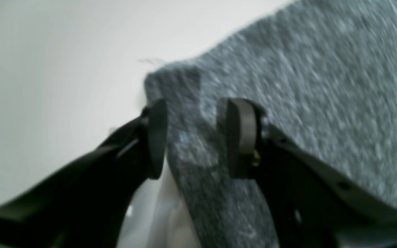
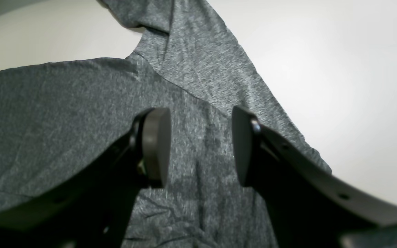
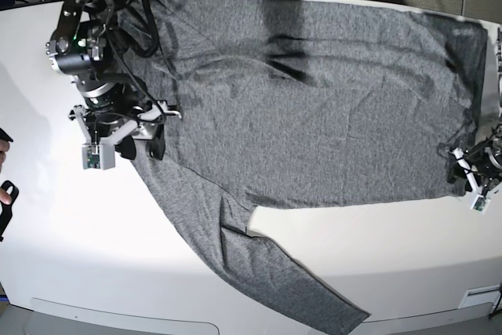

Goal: Fold the T-shirt properly
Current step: 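Grasp the side edge of the shirt with the left gripper, then adjust the left gripper's grip along the shirt's side edge, then move the right gripper down the shirt side and grasp near the sleeve, then fold the shirt lengthwise with both grippers toward the collar edge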

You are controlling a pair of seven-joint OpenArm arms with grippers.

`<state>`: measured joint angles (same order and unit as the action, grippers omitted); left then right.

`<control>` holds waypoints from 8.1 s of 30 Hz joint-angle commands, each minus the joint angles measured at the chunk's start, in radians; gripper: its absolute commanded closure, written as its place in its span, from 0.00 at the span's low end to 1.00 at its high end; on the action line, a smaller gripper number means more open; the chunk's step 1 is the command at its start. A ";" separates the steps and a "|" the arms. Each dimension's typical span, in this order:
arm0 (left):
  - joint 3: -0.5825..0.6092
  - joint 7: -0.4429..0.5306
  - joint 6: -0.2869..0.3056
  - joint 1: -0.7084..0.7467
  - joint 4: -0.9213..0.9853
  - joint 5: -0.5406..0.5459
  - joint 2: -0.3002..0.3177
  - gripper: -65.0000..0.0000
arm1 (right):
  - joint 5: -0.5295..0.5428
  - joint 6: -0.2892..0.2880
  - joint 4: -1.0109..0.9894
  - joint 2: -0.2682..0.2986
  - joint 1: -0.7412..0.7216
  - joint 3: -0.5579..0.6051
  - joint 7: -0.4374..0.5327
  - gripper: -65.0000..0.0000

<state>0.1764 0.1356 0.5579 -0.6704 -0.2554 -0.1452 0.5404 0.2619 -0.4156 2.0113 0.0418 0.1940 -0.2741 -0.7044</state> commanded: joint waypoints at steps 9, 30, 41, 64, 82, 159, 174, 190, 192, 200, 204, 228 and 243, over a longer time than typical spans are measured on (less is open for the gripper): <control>-0.004 -0.160 -0.001 -0.034 -0.018 0.154 0.026 0.56 | 0.008 -0.004 0.020 0.002 -0.011 0.000 0.026 0.55; -0.004 -0.494 0.048 -0.109 -0.019 0.513 0.023 0.56 | 0.012 -0.004 0.020 0.002 -0.011 0.000 0.026 0.55; -0.006 -0.351 0.048 -0.077 -0.019 0.513 -0.050 0.56 | 0.011 -0.004 0.020 0.002 -0.011 0.000 0.022 0.55; -0.006 -0.781 0.048 -0.045 -0.019 0.723 -0.105 0.56 | 0.011 -0.004 0.020 0.002 -0.011 0.000 0.047 0.55; -0.006 -0.693 0.048 -0.172 -0.021 0.732 0.024 0.56 | 0.011 -0.004 0.020 0.002 -0.011 0.000 0.053 0.55; -0.006 -0.435 0.086 -0.047 -0.021 0.417 -0.022 1.00 | -0.165 -0.049 -0.476 0.008 -0.380 0.052 0.096 0.55; -0.006 -0.458 0.086 -0.047 -0.021 0.472 -0.022 1.00 | -0.330 -0.003 -1.017 0.064 -0.753 0.070 0.246 0.55; -0.006 -0.457 0.086 -0.047 -0.021 0.472 -0.022 1.00 | -0.364 0.007 -1.387 0.116 -0.833 0.073 0.350 0.57; -0.006 -0.457 0.086 -0.047 -0.021 0.472 -0.022 1.00 | -0.364 0.007 -1.387 0.116 -0.833 0.073 0.344 0.70; -0.006 -0.457 0.086 -0.047 -0.021 0.472 -0.022 1.00 | -0.363 0.007 -1.386 0.122 -0.834 0.072 0.341 1.00; -0.006 -0.457 0.086 -0.047 -0.021 0.473 -0.022 1.00 | -0.363 0.004 -1.364 0.125 -0.833 0.072 0.339 1.00; -0.006 -0.745 0.086 -0.045 -0.259 0.779 0.124 1.00 | -0.145 -0.157 -0.763 0.124 -0.548 0.073 0.175 1.00; -0.006 -0.955 0.088 -0.037 -0.270 1.071 0.218 1.00 | -0.093 -0.175 -0.321 0.125 -0.265 0.071 0.099 1.00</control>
<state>0.1764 -0.8330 0.6395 -0.6811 -0.5117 0.9070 0.7307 0.1600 -0.5854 1.6711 0.1604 -0.0509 -0.2012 -0.6300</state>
